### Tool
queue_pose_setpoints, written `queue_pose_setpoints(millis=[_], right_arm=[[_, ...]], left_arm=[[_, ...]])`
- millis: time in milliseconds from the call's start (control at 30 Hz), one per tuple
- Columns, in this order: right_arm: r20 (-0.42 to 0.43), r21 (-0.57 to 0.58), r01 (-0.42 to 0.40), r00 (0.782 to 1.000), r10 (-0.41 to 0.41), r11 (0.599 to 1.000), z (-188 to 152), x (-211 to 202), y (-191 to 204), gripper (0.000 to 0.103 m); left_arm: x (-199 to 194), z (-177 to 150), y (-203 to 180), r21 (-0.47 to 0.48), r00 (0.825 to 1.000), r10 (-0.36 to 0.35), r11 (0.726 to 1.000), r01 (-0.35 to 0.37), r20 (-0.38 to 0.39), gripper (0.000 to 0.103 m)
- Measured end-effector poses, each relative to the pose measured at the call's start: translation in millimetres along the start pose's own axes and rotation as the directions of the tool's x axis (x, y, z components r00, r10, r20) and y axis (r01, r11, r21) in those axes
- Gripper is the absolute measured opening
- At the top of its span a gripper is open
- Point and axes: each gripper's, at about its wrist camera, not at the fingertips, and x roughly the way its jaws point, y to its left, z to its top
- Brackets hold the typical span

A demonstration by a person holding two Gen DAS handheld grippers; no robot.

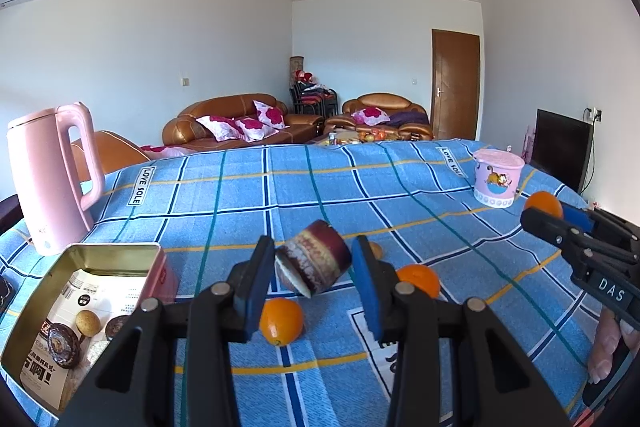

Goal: Organize fruits
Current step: 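Lift the cake slice and orange and carry both toward the pink tin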

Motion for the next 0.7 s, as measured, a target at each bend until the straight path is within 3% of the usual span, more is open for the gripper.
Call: queue_pose_setpoints(millis=[467, 700], right_arm=[[0.017, -0.015, 0.006, 1.0, -0.005, 1.0, -1, -4, 4, 0.039], [0.007, -0.021, -0.07, 0.997, 0.07, 0.997, 8, -6, 27, 0.039]], left_arm=[[-14, 1, -2, 0.007, 1.0, -0.002, 1.0, 0.002, 0.027, 0.041], [-27, 5, 15, -0.011, 0.999, 0.019, 1.0, -0.019, 0.028, 0.041]])
